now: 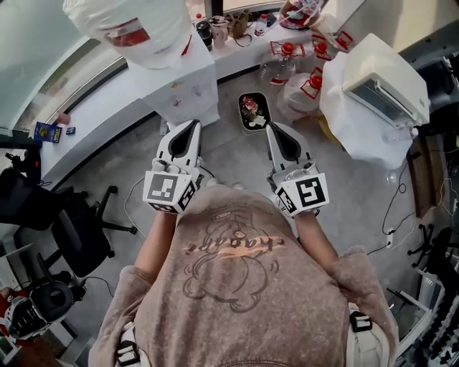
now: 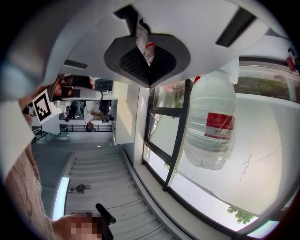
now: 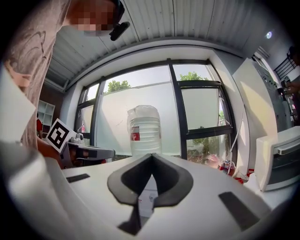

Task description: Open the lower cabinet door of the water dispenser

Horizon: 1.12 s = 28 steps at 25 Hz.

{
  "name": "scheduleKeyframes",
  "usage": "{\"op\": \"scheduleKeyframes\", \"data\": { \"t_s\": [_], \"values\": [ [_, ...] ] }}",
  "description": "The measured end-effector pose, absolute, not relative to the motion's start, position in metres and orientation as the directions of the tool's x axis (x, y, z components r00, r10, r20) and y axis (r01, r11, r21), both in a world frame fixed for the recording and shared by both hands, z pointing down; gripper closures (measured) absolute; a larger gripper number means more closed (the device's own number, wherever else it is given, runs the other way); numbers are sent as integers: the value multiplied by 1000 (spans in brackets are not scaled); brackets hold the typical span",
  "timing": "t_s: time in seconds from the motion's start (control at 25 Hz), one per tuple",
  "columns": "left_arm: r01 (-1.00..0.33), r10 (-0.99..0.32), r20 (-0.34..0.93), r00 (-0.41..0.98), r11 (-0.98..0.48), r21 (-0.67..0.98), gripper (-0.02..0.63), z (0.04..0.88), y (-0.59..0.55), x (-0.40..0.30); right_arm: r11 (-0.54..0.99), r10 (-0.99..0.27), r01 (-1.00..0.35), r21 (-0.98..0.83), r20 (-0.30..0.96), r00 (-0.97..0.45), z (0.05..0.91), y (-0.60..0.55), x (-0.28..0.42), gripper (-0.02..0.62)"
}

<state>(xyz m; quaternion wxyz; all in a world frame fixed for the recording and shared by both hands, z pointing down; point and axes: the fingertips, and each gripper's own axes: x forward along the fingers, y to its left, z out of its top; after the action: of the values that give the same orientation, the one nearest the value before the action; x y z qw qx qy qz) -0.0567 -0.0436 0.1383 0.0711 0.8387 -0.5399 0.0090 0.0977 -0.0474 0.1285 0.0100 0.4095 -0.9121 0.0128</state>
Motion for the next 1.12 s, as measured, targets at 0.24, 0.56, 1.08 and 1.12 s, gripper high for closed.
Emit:
{"op": "scheduleKeyframes", "data": {
  "t_s": [0.24,0.56,1.08,1.12],
  "values": [
    [-913,-906,118,406,-397,95,594,168,-52,-60,639,-766,-769,-20,69,-639,156,-60,101,591],
    [-926,-914,150,376,-363,106,594,180,-54,-71,616,-778,-785,-65,102,-620,173,-69,96,591],
    [-932,-923,147,356,-341,120,594,177,-59,-84,603,-789,-794,-75,96,-607,173,-72,90,591],
    [-932,-923,147,356,-341,121,594,177,-59,-84,601,-790,-796,-75,96,-605,173,-72,90,591]
  ]
}}
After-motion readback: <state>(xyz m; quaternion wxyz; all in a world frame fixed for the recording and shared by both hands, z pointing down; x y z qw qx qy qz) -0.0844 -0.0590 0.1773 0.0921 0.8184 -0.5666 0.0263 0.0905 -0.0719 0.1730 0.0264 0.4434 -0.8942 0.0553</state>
